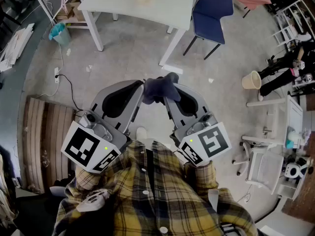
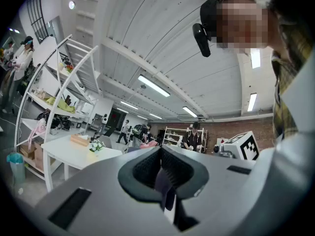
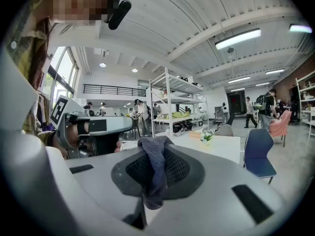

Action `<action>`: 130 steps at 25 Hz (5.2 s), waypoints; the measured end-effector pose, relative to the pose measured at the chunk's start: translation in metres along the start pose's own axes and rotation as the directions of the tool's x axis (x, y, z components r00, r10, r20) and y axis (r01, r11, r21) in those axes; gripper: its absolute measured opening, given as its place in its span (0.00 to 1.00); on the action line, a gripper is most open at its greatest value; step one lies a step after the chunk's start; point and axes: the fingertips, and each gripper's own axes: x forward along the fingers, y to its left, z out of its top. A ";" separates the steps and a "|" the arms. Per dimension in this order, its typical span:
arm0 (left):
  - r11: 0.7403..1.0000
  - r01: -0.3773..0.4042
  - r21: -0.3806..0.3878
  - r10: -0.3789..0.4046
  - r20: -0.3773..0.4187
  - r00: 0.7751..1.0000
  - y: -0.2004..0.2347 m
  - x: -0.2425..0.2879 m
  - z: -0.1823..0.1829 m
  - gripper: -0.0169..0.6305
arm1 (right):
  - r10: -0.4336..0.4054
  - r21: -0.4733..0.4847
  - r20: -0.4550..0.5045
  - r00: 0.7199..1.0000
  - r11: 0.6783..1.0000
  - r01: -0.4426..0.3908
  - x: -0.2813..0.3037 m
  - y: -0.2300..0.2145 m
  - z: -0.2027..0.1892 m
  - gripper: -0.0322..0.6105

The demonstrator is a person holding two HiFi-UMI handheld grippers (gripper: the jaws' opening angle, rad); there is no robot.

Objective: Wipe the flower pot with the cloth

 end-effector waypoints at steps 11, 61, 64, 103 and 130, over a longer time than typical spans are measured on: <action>1.000 -0.017 0.009 0.017 0.003 1.000 -0.012 0.004 -0.006 0.04 | -0.002 0.005 -0.002 1.000 1.000 0.002 -0.019 -0.003 -0.007 0.07; 0.999 0.034 0.015 -0.033 -0.009 0.999 0.271 0.120 0.042 0.04 | -0.149 0.037 -0.028 0.988 0.988 0.150 0.242 -0.129 0.021 0.07; 0.999 0.044 0.011 -0.044 -0.022 0.999 0.282 0.127 0.039 0.04 | -0.166 0.052 -0.033 0.986 0.984 0.168 0.251 -0.138 0.018 0.07; 0.995 -0.086 0.051 0.087 -0.020 0.996 0.521 0.456 0.083 0.04 | -0.175 0.041 -0.090 0.980 0.983 0.180 0.478 -0.504 0.076 0.07; 0.992 -0.125 -0.003 0.121 -0.232 0.965 0.599 0.449 -0.004 0.05 | -0.233 0.182 -0.276 0.933 0.940 0.288 0.496 -0.524 -0.009 0.07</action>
